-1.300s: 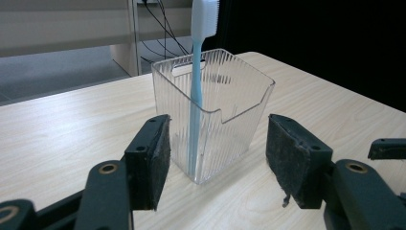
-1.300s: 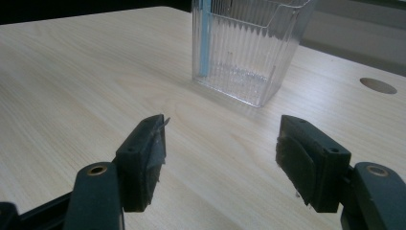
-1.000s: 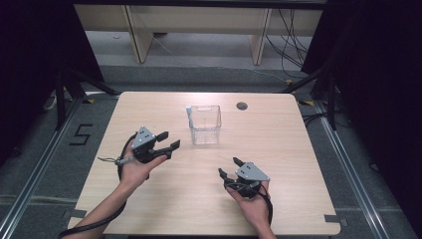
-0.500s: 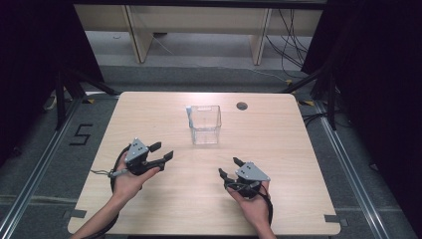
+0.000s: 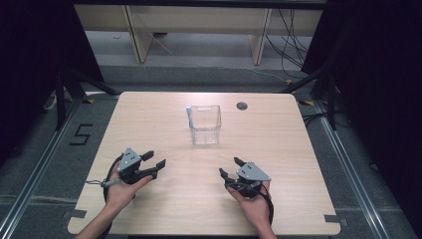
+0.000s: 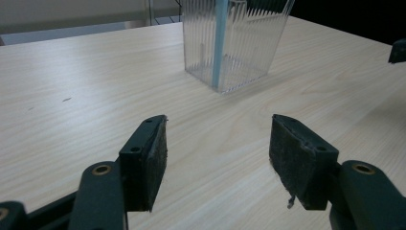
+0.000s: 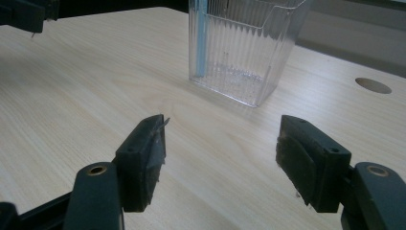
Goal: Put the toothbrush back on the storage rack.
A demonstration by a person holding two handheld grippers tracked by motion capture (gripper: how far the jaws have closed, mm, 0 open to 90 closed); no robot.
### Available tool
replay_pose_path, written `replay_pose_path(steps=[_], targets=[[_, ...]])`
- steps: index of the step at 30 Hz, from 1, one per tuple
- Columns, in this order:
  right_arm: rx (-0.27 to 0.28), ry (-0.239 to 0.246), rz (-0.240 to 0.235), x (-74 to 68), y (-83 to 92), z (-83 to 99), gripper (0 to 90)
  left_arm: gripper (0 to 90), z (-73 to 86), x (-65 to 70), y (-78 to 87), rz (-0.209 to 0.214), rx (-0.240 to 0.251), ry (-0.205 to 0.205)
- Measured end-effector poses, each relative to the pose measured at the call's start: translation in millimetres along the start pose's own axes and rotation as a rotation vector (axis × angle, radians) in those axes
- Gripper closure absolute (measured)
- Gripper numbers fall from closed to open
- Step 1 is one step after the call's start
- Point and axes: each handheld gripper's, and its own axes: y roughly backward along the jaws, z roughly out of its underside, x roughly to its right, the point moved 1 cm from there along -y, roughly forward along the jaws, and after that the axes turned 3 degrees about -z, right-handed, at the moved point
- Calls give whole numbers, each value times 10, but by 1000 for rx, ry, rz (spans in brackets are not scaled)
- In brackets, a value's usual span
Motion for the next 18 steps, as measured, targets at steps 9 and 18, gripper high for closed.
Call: replay_pose_path(steps=[9,18], targets=[[4,4,2,-5,-7,5,350,374,177,-44,69,-4,18,17],[-3,10,-8,-12,-27,13,350,365,202,-24,120,-29,77,13]])
